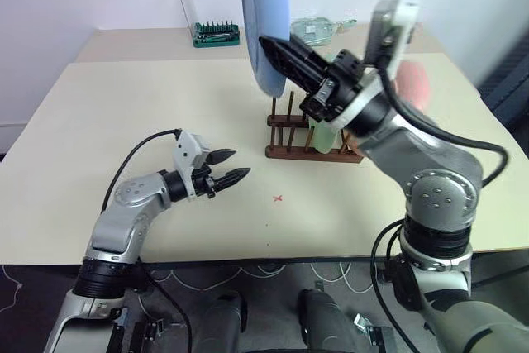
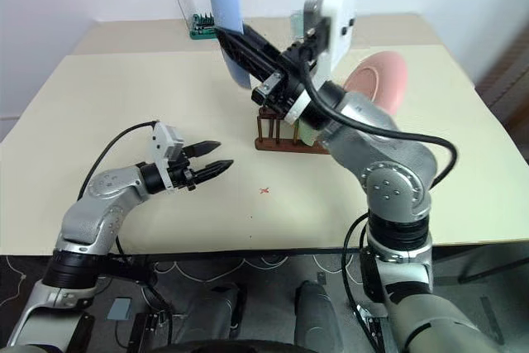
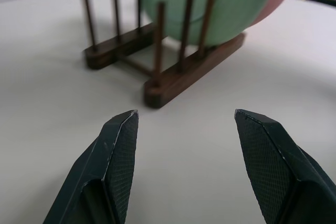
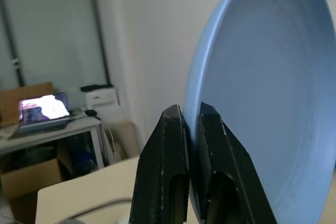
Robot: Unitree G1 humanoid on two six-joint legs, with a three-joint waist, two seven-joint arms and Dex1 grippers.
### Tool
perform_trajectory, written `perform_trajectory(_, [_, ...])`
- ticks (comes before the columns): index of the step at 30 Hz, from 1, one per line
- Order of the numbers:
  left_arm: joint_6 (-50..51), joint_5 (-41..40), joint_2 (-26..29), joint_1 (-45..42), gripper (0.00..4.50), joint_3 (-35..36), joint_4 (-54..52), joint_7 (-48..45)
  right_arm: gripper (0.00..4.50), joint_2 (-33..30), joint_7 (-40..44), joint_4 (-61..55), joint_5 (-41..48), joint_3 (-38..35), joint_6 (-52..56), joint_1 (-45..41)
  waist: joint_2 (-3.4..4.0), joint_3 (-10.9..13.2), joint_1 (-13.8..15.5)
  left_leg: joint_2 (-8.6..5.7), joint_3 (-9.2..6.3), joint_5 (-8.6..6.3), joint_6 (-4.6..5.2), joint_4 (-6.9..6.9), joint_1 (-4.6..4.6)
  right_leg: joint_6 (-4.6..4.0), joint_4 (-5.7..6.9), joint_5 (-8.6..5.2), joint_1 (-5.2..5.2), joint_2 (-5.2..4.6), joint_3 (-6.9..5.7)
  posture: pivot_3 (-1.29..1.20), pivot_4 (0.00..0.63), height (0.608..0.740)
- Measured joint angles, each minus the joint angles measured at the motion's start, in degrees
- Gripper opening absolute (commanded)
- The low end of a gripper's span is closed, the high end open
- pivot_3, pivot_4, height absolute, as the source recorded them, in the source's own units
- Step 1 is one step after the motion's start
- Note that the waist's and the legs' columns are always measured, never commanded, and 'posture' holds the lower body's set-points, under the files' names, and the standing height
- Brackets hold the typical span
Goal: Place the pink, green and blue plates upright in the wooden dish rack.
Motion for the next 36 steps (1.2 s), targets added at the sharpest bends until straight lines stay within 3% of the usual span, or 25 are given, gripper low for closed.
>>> perform_trajectory(20, [-0.8, 0.4, 0.2, 1.0, 3.02, 1.1, 0.0, 0.0, 0.05, 4.5, -12.2, 8.5, 5.5, -5.4, 9.3, 3.1, 0.02, 0.0, -0.5, 0.04, 0.05, 0.00, 0.00, -0.11, -0.01, 0.00, 0.08, 0.00, -0.13, 0.03, 0.01, 0.00, 0.150, 0.740])
perform_trajectory(23, [-0.8, 0.4, 0.0, 1.0, 3.02, 1.1, 0.0, 0.1, 1.07, 4.5, -12.5, 8.5, 5.7, -5.5, 9.8, 3.1, 0.01, 0.0, -0.5, 0.04, 0.05, 0.00, 0.00, -0.11, -0.01, 0.00, 0.07, 0.00, -0.13, 0.03, 0.01, 0.00, 0.150, 0.740])
perform_trajectory(26, [-0.8, 0.4, -0.3, 1.0, 3.02, 1.0, -0.2, 0.2, 2.48, 4.2, -12.2, 8.5, 5.2, -5.3, 9.8, 3.0, 0.01, 0.0, -0.5, 0.04, 0.06, 0.00, 0.00, -0.11, -0.01, 0.00, 0.07, 0.00, -0.12, 0.03, 0.01, 0.00, 0.150, 0.740])
perform_trajectory(32, [-0.8, 0.4, -0.4, 1.0, 3.02, 0.6, -0.7, 0.2, 2.48, 0.0, -7.7, 6.4, -0.5, -1.8, 8.5, 1.7, 0.02, 0.0, -0.5, 0.04, 0.07, 0.00, 0.00, -0.11, -0.01, 0.00, 0.07, 0.00, -0.13, 0.03, 0.01, 0.00, 0.150, 0.740])
perform_trajectory(36, [-0.7, 0.4, -0.5, 1.0, 3.02, 0.5, -1.2, 0.3, 2.48, -9.7, -2.3, 3.2, -7.1, 1.0, 7.1, -2.0, 0.04, 0.0, -0.3, 0.03, 0.09, 0.00, 0.00, -0.10, -0.08, 0.01, 0.03, 0.00, -0.17, 0.02, 0.01, 0.00, 0.150, 0.740])
